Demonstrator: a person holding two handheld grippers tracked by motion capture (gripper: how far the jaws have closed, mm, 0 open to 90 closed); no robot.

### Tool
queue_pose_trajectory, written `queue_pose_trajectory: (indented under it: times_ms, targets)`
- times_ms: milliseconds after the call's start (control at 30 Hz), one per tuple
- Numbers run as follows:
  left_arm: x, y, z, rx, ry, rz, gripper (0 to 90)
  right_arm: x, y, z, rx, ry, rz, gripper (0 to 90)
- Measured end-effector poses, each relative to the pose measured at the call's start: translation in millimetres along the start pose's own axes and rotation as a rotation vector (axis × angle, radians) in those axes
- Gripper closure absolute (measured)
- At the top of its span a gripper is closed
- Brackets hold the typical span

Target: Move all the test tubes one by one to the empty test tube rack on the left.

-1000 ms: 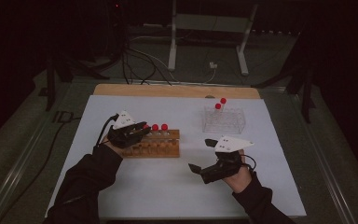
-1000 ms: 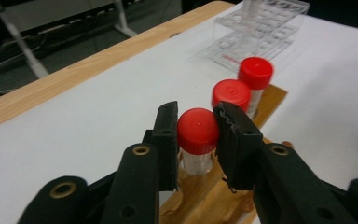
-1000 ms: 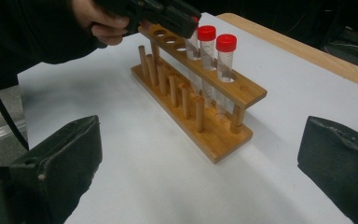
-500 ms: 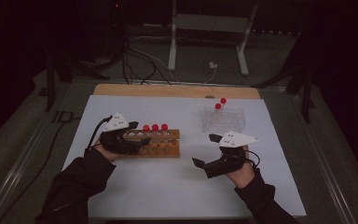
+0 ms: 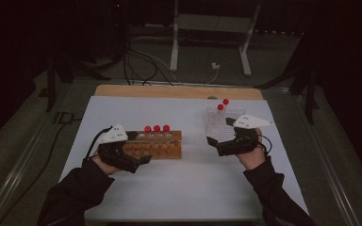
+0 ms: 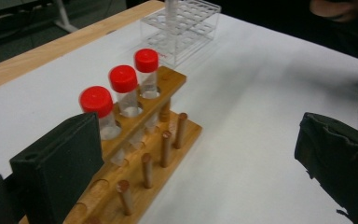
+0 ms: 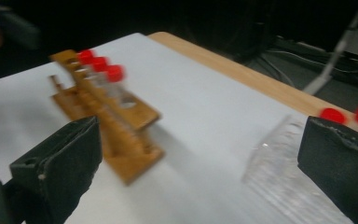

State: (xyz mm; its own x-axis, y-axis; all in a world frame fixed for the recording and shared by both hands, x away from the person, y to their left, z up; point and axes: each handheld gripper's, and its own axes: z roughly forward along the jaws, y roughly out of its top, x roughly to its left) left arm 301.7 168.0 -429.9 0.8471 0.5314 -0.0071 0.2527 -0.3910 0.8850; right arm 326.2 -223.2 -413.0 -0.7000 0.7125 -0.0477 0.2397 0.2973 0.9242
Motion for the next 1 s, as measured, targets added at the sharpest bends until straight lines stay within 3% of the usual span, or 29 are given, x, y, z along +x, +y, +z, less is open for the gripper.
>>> queue_pose_trajectory:
  times_ms: [233,467,1000]
  targets:
    - [-4.9,-3.1,-1.7,-0.009,-0.009,0.008,1.5,-27.0,-3.0,13.3,0.006,-0.080,0.045,0.0]
    - [-4.1,-4.4,-3.2,-0.019,-0.003,0.001,1.6,-45.0,-9.6,30.4,0.030,-0.148,0.084,0.0]
    - [-4.3,-5.9,-3.9,-0.019,-0.002,-0.001,1.6,-62.1,-23.5,54.7,0.099,-0.213,0.161,0.3]
